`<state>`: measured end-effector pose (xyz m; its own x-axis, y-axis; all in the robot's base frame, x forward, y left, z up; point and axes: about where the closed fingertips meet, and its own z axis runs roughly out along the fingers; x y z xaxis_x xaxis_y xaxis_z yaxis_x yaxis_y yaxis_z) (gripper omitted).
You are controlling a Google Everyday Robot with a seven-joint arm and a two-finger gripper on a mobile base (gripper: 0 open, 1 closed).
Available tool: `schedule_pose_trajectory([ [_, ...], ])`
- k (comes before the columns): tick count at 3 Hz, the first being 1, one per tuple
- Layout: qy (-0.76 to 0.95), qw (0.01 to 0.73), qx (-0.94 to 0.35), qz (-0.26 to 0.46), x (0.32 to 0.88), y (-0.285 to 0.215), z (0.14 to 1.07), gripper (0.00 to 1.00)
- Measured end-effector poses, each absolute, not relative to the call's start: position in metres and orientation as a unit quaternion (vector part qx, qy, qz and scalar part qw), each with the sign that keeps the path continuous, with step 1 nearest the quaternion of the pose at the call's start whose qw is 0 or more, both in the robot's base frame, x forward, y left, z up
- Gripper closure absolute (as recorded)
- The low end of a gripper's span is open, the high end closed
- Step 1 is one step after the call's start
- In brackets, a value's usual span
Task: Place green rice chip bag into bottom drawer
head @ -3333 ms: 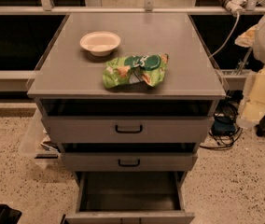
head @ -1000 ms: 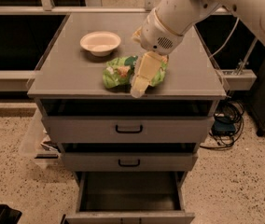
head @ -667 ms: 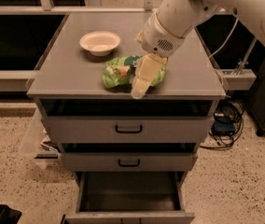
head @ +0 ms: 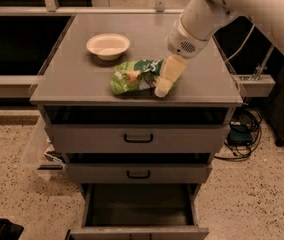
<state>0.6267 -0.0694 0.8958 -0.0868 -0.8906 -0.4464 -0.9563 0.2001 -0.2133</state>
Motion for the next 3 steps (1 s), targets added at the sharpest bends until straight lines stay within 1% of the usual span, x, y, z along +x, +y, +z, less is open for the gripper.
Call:
schedule_pose_trajectory([
  [1,0.74,0.257,-0.618,0.068,0.6539,-0.0729,0.8843,0.0],
  [2,0.74,0.257,-0.618,0.068,0.656,-0.073,0.8828,0.18],
  [3,0.74,0.257,-0.618,0.068,0.656,-0.073,0.8828,0.41],
])
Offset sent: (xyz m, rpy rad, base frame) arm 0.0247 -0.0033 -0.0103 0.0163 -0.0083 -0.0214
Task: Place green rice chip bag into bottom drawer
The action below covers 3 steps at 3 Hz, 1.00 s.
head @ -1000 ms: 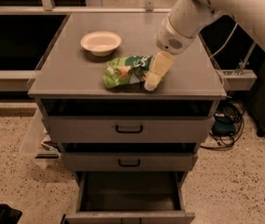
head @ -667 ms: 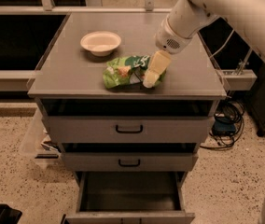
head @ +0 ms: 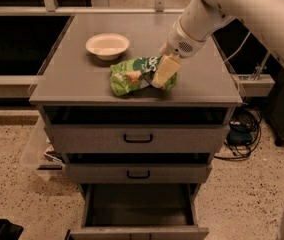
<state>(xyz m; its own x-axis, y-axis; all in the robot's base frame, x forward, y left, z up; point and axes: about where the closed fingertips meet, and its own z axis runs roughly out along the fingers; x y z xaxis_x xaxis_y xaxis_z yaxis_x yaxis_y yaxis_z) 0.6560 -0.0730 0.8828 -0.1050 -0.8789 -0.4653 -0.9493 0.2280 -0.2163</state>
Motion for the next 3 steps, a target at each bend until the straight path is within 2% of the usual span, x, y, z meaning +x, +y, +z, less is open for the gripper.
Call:
schedule_pose_trajectory([
  [2,0.74,0.257,-0.618,0.069,0.656,-0.0729,0.8827,0.89],
  [3,0.74,0.257,-0.618,0.069,0.656,-0.0729,0.8827,1.0],
])
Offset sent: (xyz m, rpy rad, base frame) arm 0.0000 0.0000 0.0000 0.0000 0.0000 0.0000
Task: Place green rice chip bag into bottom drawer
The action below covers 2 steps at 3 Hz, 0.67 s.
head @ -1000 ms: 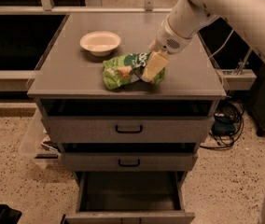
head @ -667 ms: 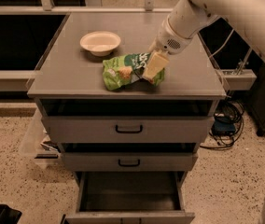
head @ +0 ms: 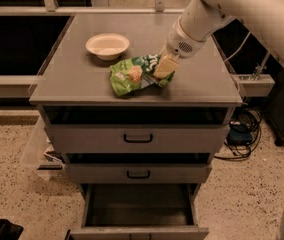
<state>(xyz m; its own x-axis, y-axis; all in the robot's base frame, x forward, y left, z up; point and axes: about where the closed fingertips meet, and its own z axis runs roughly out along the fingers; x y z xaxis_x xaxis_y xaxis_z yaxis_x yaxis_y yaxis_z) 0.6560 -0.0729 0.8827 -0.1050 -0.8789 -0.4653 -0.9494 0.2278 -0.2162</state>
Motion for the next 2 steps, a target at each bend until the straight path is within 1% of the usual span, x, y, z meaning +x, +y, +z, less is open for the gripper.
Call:
schedule_pose_trajectory([
  [2,0.723,0.247,-0.64,0.077,0.645,-0.07,0.884,1.0],
])
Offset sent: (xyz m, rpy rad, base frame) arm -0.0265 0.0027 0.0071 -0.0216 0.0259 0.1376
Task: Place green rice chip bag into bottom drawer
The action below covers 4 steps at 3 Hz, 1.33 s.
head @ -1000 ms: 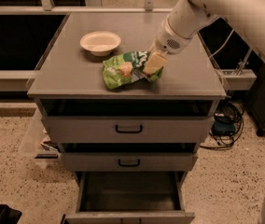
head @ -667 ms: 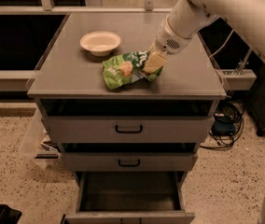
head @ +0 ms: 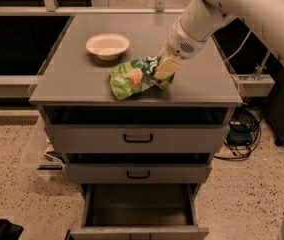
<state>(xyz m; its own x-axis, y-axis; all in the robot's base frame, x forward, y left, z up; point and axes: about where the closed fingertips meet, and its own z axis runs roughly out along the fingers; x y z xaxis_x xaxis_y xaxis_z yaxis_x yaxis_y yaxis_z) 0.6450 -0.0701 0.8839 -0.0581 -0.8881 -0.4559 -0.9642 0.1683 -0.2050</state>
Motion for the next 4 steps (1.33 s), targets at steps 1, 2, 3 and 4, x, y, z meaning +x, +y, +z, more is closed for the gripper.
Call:
schedule_pose_trajectory([
  [1,0.72,0.245,-0.645,0.073,0.633,-0.076,0.89,1.0],
  [2,0.765,0.27,-0.584,0.02,0.583,-0.113,0.925,1.0],
  [3,0.807,0.316,-0.497,-0.044,0.524,-0.138,0.963,1.0],
  [4,0.846,0.34,-0.403,-0.081,0.453,-0.163,0.978,1.0],
])
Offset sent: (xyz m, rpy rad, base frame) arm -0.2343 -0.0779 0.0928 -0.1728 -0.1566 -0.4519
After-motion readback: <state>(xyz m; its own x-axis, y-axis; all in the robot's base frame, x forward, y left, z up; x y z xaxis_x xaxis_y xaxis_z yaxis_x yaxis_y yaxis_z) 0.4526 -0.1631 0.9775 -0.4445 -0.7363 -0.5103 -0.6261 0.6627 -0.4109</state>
